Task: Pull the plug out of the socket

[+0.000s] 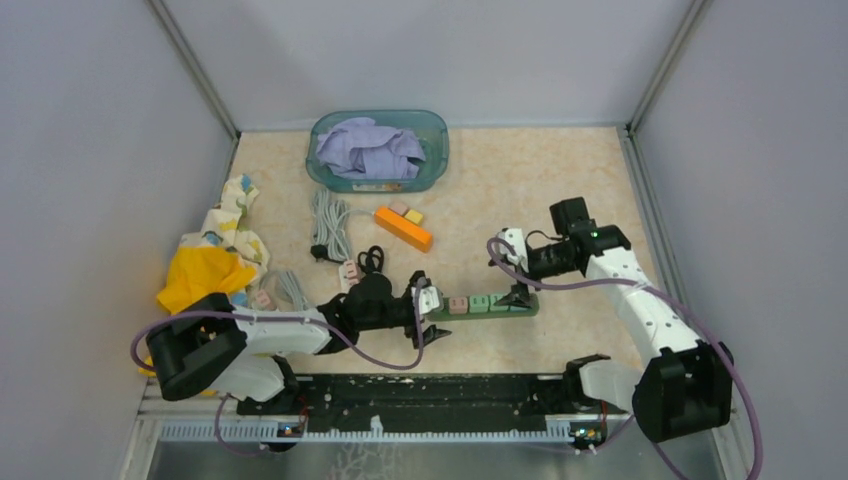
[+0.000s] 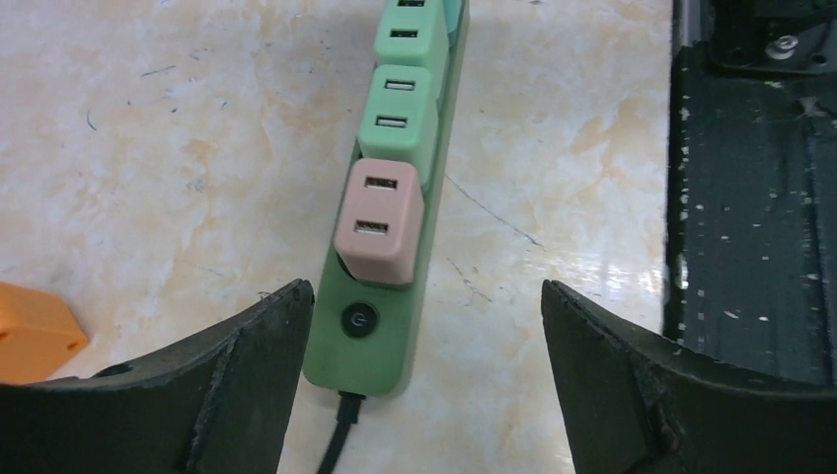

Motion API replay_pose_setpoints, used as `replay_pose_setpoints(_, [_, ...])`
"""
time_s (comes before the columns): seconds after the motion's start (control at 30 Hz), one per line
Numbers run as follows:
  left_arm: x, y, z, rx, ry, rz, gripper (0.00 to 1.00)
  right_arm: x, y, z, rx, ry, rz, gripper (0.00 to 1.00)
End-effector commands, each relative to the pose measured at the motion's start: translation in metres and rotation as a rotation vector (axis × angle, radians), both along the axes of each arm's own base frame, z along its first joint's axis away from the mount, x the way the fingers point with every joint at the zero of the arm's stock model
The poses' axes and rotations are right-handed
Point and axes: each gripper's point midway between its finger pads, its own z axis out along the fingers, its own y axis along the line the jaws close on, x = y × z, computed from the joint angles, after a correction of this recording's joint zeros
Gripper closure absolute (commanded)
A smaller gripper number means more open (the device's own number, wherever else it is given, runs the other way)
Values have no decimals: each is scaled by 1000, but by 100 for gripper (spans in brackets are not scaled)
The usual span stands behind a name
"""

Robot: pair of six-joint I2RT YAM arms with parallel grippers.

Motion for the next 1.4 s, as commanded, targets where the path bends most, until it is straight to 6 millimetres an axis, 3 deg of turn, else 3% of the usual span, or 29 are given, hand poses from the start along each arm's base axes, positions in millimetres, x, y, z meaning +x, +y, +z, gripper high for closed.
replay_pose_setpoints(0.0, [13, -8, -4, 42, -52, -84, 11, -23, 17, 19, 188, -10, 83, 16])
replay_pose_setpoints(0.13, [29, -5, -5, 14, -29, -104, 13, -19, 14, 8, 161, -39, 66, 16])
replay_pose_setpoints(0.37, [23, -23, -27, 61, 49, -212, 16, -12, 8, -4, 110, -51, 27, 19])
replay_pose_setpoints(0.6, [31, -16, -45, 116, 22, -165, 16, -15, 8, -14, 111, -60, 43, 24])
replay_pose_setpoints(0.73, [31, -8, -51, 132, 13, -143, 17, -22, 15, -15, 156, -47, 79, 27])
replay_pose_setpoints(1.1, [35, -4, -62, 132, 30, -94, 28, -18, 47, -27, 110, -6, 95, 38])
replay_pose_setpoints(1.37, [31, -5, -67, 120, 67, -89, 46, -20, 70, -50, 17, -27, 128, 39])
